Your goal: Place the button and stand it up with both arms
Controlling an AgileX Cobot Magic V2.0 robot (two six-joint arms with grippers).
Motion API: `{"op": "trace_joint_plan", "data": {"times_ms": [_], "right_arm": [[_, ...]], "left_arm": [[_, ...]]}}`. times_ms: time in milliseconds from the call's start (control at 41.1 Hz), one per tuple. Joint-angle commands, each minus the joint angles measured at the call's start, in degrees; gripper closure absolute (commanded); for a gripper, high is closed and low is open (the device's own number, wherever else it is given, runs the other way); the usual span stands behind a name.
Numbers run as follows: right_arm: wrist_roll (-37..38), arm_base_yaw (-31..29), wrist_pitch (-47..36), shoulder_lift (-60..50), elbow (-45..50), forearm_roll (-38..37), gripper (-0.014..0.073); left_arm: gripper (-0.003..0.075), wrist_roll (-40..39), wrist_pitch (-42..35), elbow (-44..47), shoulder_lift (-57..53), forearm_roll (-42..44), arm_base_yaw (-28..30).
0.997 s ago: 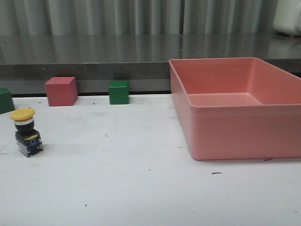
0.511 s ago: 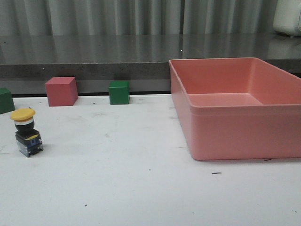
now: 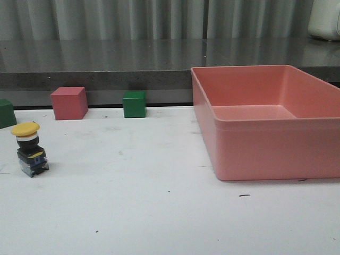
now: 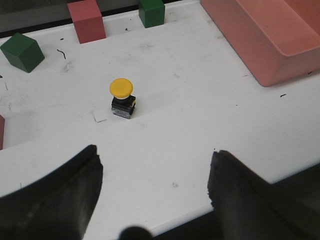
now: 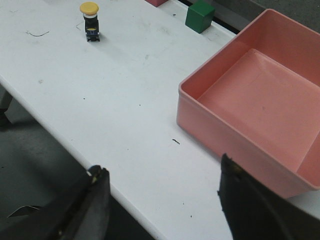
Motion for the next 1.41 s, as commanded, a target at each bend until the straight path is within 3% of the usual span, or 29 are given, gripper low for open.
{"op": "trace_joint_plan", "data": {"times_ms": [0,195,268,511,584,1119,1289,1386], "right_arm": [[-0.5,-0.4,-4.2,0.3,-1.3,-0.4,0.0105],[-0.5,-0.4,-4.2,0.3,-1.3,-0.4,0.0132],[-0.5,-0.4,-4.2,0.3,-1.3,-0.4,0.0235],[-0.5,-0.4,-4.2,0.3,-1.3,-0.4,0.0666],[-0.5,-0.4,-4.2,0.3,-1.3,-0.4,0.0659],[-0.5,-0.4,-4.2,0.3,-1.3,-0.4,0.0662],[-0.5,-0.4,-4.2,0.3,-1.3,-0.4,0.0662],[-0.5,-0.4,-4.2,0.3,-1.3,-0.4,0.0662]], "left_arm": [[0.0281,-0.4,-5.0,-1.7,0.4,-0.5,0.2],[0.0285,-0.6,-5.0,-1.7,0.4,-0.5,0.2],[0.0329,-2.6,-5.0,-1.7,0.4,-0.2,0.2],[0.0676,-6.1,-4.9,-1.7,0.4,2.1,0.2],[0.0739,-6.1,-4.9,-1.7,0.4,2.1,0.2],[0.074,-6.1,-4.6,-1.7,0.4,1.9,0.2],[0.074,-6.1,-10.2,2.7,-2.3,4.4,1.8],[0.074,-6.1,-19.0,9.0,-5.4,5.0,5.1]]}}
